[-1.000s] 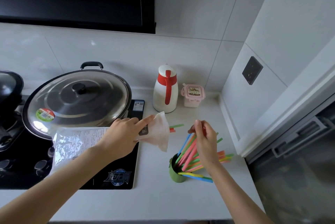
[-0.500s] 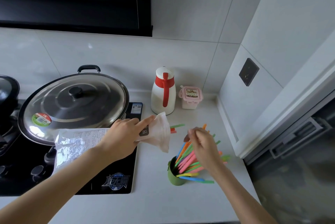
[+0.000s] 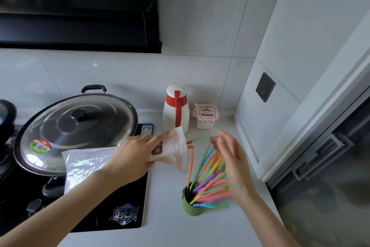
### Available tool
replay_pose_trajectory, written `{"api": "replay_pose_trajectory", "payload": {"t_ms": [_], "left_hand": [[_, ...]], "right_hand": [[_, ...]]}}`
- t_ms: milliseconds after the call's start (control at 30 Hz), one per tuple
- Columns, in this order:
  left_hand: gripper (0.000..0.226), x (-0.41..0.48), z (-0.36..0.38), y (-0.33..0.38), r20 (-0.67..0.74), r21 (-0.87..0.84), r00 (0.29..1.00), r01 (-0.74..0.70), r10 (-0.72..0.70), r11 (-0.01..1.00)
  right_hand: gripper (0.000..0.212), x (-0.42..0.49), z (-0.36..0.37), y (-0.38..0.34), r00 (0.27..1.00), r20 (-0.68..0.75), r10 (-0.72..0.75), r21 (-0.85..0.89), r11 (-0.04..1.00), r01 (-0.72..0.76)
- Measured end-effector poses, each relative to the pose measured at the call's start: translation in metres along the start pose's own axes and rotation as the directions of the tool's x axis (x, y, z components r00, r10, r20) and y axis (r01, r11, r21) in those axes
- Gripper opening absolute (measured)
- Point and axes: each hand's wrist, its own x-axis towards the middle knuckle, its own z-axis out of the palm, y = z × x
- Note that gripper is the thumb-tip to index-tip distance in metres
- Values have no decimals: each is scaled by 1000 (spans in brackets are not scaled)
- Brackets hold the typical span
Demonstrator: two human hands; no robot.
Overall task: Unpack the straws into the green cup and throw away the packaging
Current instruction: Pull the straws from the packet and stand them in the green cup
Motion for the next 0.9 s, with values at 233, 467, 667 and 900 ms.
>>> {"api": "replay_pose_trajectory", "payload": {"t_ms": [233, 467, 667, 900], "left_hand": [[99, 18, -14, 14, 78, 284, 994, -97, 78, 954], [68, 79, -58, 37, 485, 628, 866, -440, 120, 642], [33, 109, -74, 41, 629, 681, 777, -561, 15, 471], [45, 100, -86, 27, 601, 530, 799, -424, 27, 735]], "right_hand": [[40, 8, 51, 2, 945, 187, 267, 620, 714, -325], [34, 31, 83, 8, 879, 205, 430, 821, 414, -393], [37, 37, 86, 11, 827, 268, 494, 867, 251, -431], [31, 44, 79, 18, 853, 283, 438, 893, 204, -401]]}}
